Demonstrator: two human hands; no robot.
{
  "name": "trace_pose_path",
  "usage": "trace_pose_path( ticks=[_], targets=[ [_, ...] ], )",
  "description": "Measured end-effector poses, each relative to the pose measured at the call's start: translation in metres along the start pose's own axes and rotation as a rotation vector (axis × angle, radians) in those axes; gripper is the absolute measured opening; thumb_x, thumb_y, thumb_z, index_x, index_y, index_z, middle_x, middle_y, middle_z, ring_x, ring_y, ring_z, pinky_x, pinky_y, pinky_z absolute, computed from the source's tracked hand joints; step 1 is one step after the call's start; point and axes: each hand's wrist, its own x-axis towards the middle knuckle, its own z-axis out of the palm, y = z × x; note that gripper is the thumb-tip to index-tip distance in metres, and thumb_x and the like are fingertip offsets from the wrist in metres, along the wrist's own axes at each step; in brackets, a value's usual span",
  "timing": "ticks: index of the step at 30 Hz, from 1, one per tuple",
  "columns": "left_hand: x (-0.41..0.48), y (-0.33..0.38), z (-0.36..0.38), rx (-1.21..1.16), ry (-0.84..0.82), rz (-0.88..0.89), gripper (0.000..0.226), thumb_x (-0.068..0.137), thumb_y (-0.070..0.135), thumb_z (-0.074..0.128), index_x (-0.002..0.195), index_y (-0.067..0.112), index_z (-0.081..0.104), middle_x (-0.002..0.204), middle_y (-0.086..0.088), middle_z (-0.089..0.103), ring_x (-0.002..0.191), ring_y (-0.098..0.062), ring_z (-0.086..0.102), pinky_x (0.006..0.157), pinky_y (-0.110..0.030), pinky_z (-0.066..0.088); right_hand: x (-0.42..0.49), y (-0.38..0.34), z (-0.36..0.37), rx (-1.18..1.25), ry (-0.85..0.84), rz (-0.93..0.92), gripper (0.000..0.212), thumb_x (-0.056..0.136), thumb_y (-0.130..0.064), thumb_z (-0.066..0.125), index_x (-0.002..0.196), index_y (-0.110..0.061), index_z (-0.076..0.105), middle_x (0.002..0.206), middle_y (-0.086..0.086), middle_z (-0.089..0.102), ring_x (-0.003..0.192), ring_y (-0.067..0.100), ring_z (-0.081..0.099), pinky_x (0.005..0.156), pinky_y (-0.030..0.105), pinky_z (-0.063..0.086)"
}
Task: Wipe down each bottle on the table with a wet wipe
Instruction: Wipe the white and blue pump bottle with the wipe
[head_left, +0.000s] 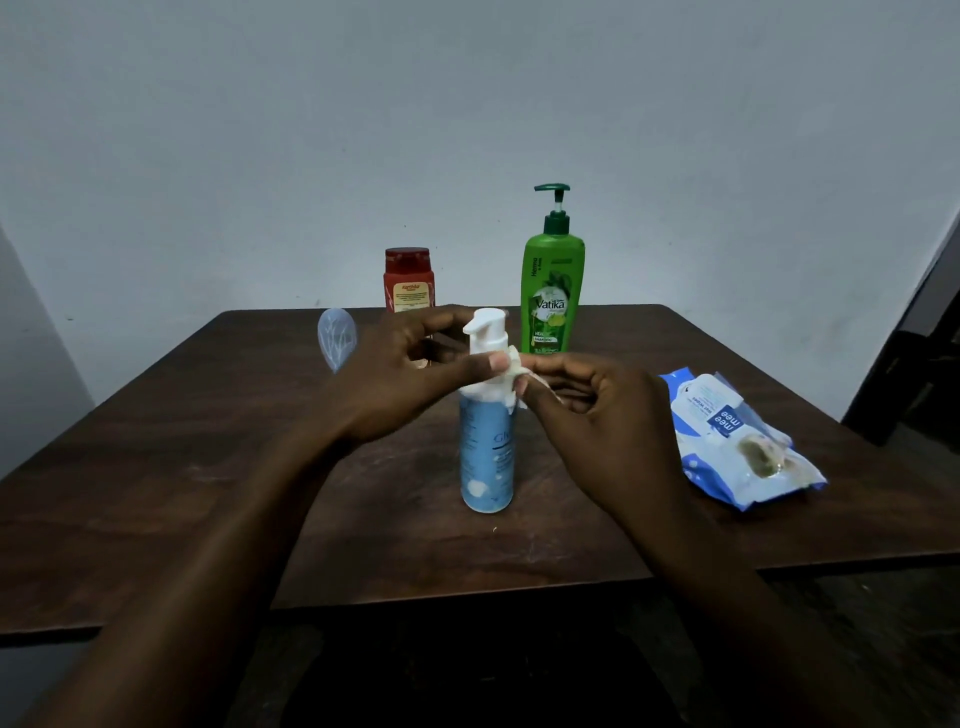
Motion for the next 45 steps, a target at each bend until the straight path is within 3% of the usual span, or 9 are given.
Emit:
trace_pose_path(
  ticks=[8, 13, 17, 20, 23, 32, 35, 38, 45],
  targets=[
    [0.001, 0.008, -0.015, 0.135, -0.046, 0.076, 0.013, 0.092, 0.033, 0.069, 0.103, 0.027, 0.071, 0.098, 0.002, 0.073, 0.093, -0.025, 0.070, 0.086, -0.056, 0.056, -0.005, -0.007, 0.003, -0.027, 0.013, -0.043, 0.019, 0.085, -0.018, 0.078, 0.103, -0.022, 0.078, 0.092, -0.019, 0.074, 0.087, -0.008, 0.069, 0.082, 0.017, 0.057],
    [0.004, 0.009, -0.019, 0.144, -0.001, 0.088, 0.018, 0.087, 0.041, 0.076, 0.086, 0.024, 0.070, 0.090, -0.003, 0.072, 0.086, -0.034, 0.070, 0.079, -0.062, 0.056, -0.017, -0.010, 0.014, -0.190, 0.131, -0.239, 0.020, 0.081, -0.017, 0.082, 0.100, -0.016, 0.080, 0.097, -0.006, 0.077, 0.089, 0.004, 0.070, 0.083, 0.023, 0.055],
    [0.007, 0.014, -0.018, 0.205, 0.039, 0.088, 0.023, 0.082, 0.041, 0.079, 0.081, 0.020, 0.070, 0.085, 0.003, 0.074, 0.079, -0.015, 0.070, 0.076, -0.043, 0.059, -0.020, -0.014, 0.023, -0.302, 0.130, -0.360, 0.019, 0.079, -0.017, 0.082, 0.097, -0.015, 0.080, 0.089, 0.004, 0.075, 0.080, 0.015, 0.069, 0.074, 0.031, 0.055],
    [0.008, 0.018, -0.013, 0.249, 0.064, 0.105, 0.028, 0.080, 0.041, 0.081, 0.077, 0.017, 0.068, 0.076, 0.006, 0.071, 0.062, 0.000, 0.061, 0.060, -0.018, 0.047, -0.019, -0.021, 0.039, -0.314, 0.087, -0.366, 0.016, 0.080, -0.020, 0.077, 0.096, -0.024, 0.079, 0.086, 0.005, 0.067, 0.074, 0.018, 0.064, 0.064, 0.035, 0.055],
    [0.008, 0.022, -0.012, 0.278, 0.045, 0.096, 0.026, 0.081, 0.041, 0.081, 0.075, 0.020, 0.066, 0.073, 0.003, 0.070, 0.055, 0.004, 0.054, 0.057, -0.012, 0.040, -0.019, -0.020, 0.050, -0.349, 0.133, -0.392, 0.019, 0.076, -0.013, 0.081, 0.092, -0.022, 0.079, 0.087, 0.007, 0.065, 0.077, 0.019, 0.063, 0.061, 0.031, 0.055],
    [0.001, 0.019, -0.017, 0.234, 0.053, 0.068, 0.014, 0.087, 0.039, 0.076, 0.085, 0.026, 0.072, 0.088, 0.007, 0.073, 0.076, -0.013, 0.069, 0.075, -0.043, 0.056, -0.026, -0.006, 0.027, 0.031, 0.172, -0.184, 0.022, 0.084, -0.009, 0.078, 0.103, -0.021, 0.077, 0.095, -0.011, 0.075, 0.087, 0.001, 0.071, 0.080, 0.020, 0.056],
    [-0.003, 0.014, -0.014, 0.235, 0.081, 0.053, 0.014, 0.090, 0.039, 0.072, 0.098, 0.028, 0.074, 0.094, 0.012, 0.074, 0.076, -0.013, 0.069, 0.072, -0.032, 0.055, -0.017, -0.001, 0.019, 0.081, 0.189, -0.089, 0.021, 0.084, -0.007, 0.077, 0.101, -0.019, 0.078, 0.094, -0.012, 0.076, 0.088, 0.001, 0.072, 0.080, 0.018, 0.056],
    [-0.011, 0.005, -0.007, 0.213, 0.079, 0.067, 0.023, 0.095, 0.037, 0.065, 0.118, 0.032, 0.069, 0.110, 0.018, 0.070, 0.090, -0.001, 0.067, 0.079, -0.015, 0.053, -0.007, 0.003, 0.015, 0.170, 0.181, 0.016, 0.019, 0.084, -0.007, 0.077, 0.101, -0.015, 0.078, 0.093, -0.009, 0.077, 0.087, 0.003, 0.072, 0.080, 0.018, 0.057],
    [-0.047, -0.031, 0.040, -0.024, 0.330, -0.121, 0.092, 0.059, 0.063, 0.085, 0.139, 0.040, 0.047, 0.135, 0.021, 0.055, 0.115, 0.002, 0.058, 0.092, -0.029, 0.056, -0.009, 0.002, 0.017, 0.326, 0.242, 0.092, 0.019, 0.085, -0.005, 0.076, 0.102, -0.013, 0.074, 0.094, -0.007, 0.077, 0.088, 0.004, 0.072, 0.077, 0.016, 0.055]
  ],
)
